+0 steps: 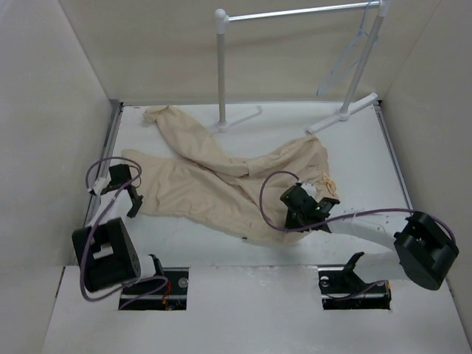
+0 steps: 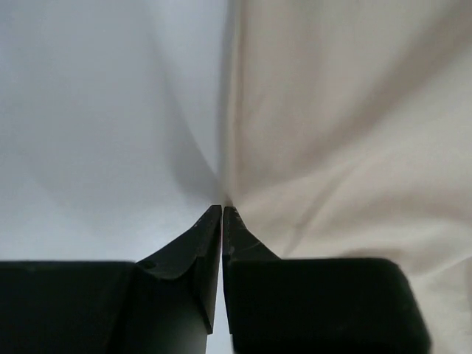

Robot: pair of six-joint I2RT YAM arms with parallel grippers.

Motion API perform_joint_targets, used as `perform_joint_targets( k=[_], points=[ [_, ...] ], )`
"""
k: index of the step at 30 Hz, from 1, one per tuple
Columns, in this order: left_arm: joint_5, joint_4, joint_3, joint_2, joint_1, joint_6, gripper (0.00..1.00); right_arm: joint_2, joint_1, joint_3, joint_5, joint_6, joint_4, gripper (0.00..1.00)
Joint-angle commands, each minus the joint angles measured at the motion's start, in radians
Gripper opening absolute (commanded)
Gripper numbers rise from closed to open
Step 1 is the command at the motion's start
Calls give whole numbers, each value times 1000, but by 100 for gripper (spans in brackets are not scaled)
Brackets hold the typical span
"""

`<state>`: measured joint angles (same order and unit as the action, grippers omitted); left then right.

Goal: Place the trousers on the hanger
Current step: Flatten out the trousers at the center of the board.

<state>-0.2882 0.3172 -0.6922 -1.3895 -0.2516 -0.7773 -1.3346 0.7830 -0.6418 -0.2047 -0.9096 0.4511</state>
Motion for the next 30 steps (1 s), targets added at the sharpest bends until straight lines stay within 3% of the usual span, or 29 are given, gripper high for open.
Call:
perform_joint_targets(
  k=[1, 4, 7, 8, 10, 13, 15, 17, 21, 23, 26, 30],
  points=[
    [-8, 185, 88, 234, -85, -39, 3, 69, 86, 91, 85, -112, 69, 13],
    [4, 348, 118, 444, -149, -27, 6, 178, 188, 137, 122, -202, 145, 12],
    [18, 395, 94, 523, -125, -22, 25, 285, 241, 124, 125, -238, 233, 14],
    [32, 395, 64, 523, -113, -22, 32, 317, 221, 96, 113, -221, 260, 18],
    [41, 396, -22, 526, -91, -23, 42, 360, 125, 6, 76, -140, 320, 37],
    [38, 375, -166, 495, -36, -33, 44, 368, -22, -145, 28, 10, 337, 61],
    [56, 303, -234, 422, 42, -42, 44, 342, -116, -221, 22, 92, 301, 66],
    [72, 203, -291, 310, 137, -50, 42, 312, -178, -275, 48, 141, 244, 62],
    [130, 48, -423, 11, 240, -56, 33, 266, -190, -352, 62, 187, 179, 30],
    [188, -4, -501, -139, 245, -57, 31, 255, -158, -358, 60, 189, 169, 24],
    [236, -49, -628, -329, 243, -47, 37, 258, -109, -331, 57, 163, 158, 26],
    [273, -52, -740, -498, 229, -54, 44, 275, -63, -277, 50, 108, 138, 43]
  ],
)
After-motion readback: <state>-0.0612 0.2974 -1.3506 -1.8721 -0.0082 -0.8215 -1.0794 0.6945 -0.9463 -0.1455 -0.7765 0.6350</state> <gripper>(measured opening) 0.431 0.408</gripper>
